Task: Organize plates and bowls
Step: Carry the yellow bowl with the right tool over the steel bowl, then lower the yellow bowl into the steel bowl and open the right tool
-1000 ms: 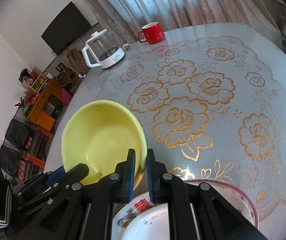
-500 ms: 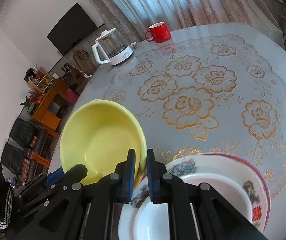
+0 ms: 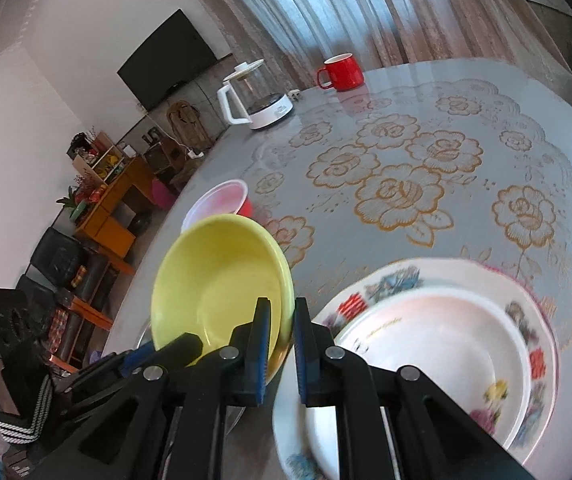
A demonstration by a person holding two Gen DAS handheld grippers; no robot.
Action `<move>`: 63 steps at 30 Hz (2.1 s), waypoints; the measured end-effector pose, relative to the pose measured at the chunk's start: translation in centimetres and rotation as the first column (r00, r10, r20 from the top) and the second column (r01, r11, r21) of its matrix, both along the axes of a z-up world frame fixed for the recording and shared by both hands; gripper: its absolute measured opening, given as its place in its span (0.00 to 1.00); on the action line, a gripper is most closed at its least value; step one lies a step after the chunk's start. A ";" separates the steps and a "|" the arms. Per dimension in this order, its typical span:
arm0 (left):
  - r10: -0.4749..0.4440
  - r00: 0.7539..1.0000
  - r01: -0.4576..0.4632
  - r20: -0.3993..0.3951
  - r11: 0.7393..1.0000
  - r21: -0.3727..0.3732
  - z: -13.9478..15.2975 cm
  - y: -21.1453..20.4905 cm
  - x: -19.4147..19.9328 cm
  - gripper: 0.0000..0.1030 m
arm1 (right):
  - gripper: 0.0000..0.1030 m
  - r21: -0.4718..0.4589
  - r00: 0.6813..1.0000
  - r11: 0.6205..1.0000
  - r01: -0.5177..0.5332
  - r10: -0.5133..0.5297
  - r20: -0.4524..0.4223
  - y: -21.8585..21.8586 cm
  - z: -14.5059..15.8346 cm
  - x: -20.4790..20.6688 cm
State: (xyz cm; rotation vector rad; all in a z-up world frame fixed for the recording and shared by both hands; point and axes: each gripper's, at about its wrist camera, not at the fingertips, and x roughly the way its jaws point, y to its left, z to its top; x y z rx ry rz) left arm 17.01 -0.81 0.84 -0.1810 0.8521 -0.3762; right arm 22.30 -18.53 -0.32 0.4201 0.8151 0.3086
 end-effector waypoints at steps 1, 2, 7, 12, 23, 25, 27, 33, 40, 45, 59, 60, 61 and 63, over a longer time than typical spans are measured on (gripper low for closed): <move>0.006 1.000 -0.006 -0.006 1.000 -0.011 -0.2 0.4 -0.4 0.21 | 0.10 0.011 1.000 1.000 -0.002 0.002 -0.001 0.1 -0.2 -0.3; 0.012 1.000 -0.013 -0.011 1.000 -0.019 -0.3 0.7 -0.7 0.21 | 0.10 0.023 1.000 1.000 -0.006 0.007 -0.005 0.3 -0.3 -0.6; 0.034 0.999 -0.035 -0.008 0.999 -0.028 -0.6 2.3 -2.2 0.21 | 0.10 0.050 0.999 0.998 -0.035 0.035 -0.017 1.4 -1.1 -1.5; 0.051 0.999 -0.052 -0.013 0.998 -0.026 -1.0 3.6 -3.1 0.21 | 0.10 0.055 0.998 0.997 -0.059 0.061 -0.029 2.9 -1.8 -2.3; 0.110 0.993 -0.110 -0.037 0.994 0.001 -2.7 6.1 -3.6 0.21 | 0.10 0.024 0.990 0.993 -0.114 0.116 -0.080 5.9 -3.4 -1.7; 0.116 0.992 -0.116 -0.046 0.993 0.012 -3.0 6.3 -3.5 0.21 | 0.11 0.009 0.989 0.993 -0.121 0.122 -0.086 6.5 -3.6 -1.5; 0.125 0.991 -0.124 -0.046 0.992 0.015 -3.1 6.7 -3.3 0.21 | 0.11 -0.006 0.988 0.991 -0.131 0.130 -0.088 7.1 -3.8 -1.4; 0.124 0.992 -0.122 -0.033 0.991 0.061 -3.2 6.8 -2.8 0.23 | 0.12 -0.035 0.984 0.989 -0.143 0.138 -0.114 8.2 -4.4 -0.5; 0.106 0.994 -0.102 -0.022 0.985 0.138 -3.3 6.0 -2.1 0.35 | 0.14 -0.124 0.981 0.980 -0.154 0.136 -0.141 9.5 -4.2 0.1; 0.100 0.995 -0.095 -0.027 0.986 0.136 -3.5 5.8 -1.8 0.43 | 0.17 -0.199 0.985 0.971 -0.130 0.104 -0.138 10.1 -3.8 -0.1; 0.117 0.993 -0.118 0.011 0.988 0.104 -2.4 6.1 -2.6 0.66 | 0.20 -0.165 0.990 0.981 -0.104 0.086 -0.113 8.7 -3.2 -0.8; 0.119 0.993 -0.120 0.013 0.987 0.108 -2.4 6.0 -2.6 0.67 | 0.20 -0.157 0.989 0.982 -0.106 0.089 -0.115 8.7 -3.2 -0.9; 0.122 0.992 -0.123 0.015 0.986 0.115 -2.3 6.0 -2.7 0.67 | 0.20 -0.152 0.989 0.983 -0.107 0.090 -0.114 8.7 -3.3 -0.9; 0.124 0.992 -0.125 0.017 0.984 0.123 -2.1 6.0 -2.7 0.70 | 0.20 -0.148 0.989 0.983 -0.108 0.092 -0.112 8.7 -3.2 -1.1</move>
